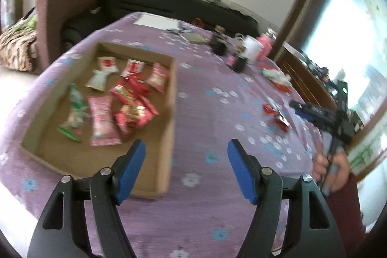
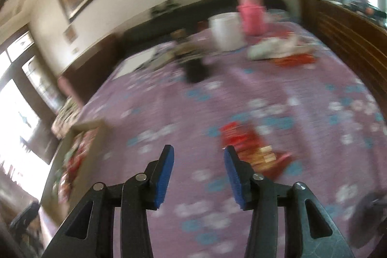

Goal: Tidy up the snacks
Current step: 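Move both open tools from the box back toward the loose snacks, then grasp another red gold-printed packet with the right tool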

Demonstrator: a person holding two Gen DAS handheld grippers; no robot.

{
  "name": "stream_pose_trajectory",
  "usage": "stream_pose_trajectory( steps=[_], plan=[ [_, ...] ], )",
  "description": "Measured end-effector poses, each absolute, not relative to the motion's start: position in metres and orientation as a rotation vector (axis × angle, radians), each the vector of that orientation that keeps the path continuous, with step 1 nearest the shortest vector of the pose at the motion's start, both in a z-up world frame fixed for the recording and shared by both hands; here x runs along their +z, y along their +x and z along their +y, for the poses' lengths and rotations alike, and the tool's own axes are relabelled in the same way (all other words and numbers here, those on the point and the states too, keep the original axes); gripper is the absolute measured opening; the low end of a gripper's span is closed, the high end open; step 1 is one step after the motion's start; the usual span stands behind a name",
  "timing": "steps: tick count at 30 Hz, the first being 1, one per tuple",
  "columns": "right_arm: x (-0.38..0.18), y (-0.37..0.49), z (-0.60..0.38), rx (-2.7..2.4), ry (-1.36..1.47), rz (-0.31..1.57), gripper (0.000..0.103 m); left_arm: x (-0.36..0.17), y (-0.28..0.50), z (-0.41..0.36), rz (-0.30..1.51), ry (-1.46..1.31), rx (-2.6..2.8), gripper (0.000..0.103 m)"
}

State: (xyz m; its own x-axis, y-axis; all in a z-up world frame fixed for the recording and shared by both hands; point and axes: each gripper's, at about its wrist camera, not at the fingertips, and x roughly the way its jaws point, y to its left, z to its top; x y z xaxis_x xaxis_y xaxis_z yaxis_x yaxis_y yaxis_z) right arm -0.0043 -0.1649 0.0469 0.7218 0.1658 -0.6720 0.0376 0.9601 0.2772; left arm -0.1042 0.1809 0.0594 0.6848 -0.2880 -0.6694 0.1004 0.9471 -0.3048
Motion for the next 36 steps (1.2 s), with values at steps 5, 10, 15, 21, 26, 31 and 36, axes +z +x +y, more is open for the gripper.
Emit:
stream_pose_trajectory(
  steps=[5, 10, 15, 21, 26, 31, 36],
  plan=[
    [0.032, 0.021, -0.201, -0.007, 0.313, 0.793, 0.047, 0.05, -0.099, 0.161, 0.834, -0.213, -0.248, 0.07],
    [0.005, 0.039, -0.217, -0.032, 0.362, 0.846, 0.047, 0.045, -0.096, 0.158, 0.853, -0.206, -0.235, 0.07],
    [-0.011, 0.042, -0.213, -0.002, 0.375, 0.875, 0.047, 0.041, -0.095, 0.152, 0.868, -0.194, -0.23, 0.07],
    [-0.012, 0.034, -0.196, 0.041, 0.319, 0.87, 0.047, 0.038, -0.097, 0.137, 0.866, -0.107, -0.199, 0.07],
    [-0.013, 0.031, -0.178, 0.043, 0.23, 0.853, 0.057, 0.035, -0.098, 0.128, 0.868, -0.034, -0.155, 0.07],
    [-0.014, 0.028, -0.166, 0.034, 0.153, 0.848, 0.057, 0.029, -0.096, 0.12, 0.881, 0.015, -0.115, 0.07],
    [-0.014, 0.027, -0.163, 0.022, 0.129, 0.847, 0.057, 0.023, -0.094, 0.112, 0.902, 0.046, -0.107, 0.07]
  ],
)
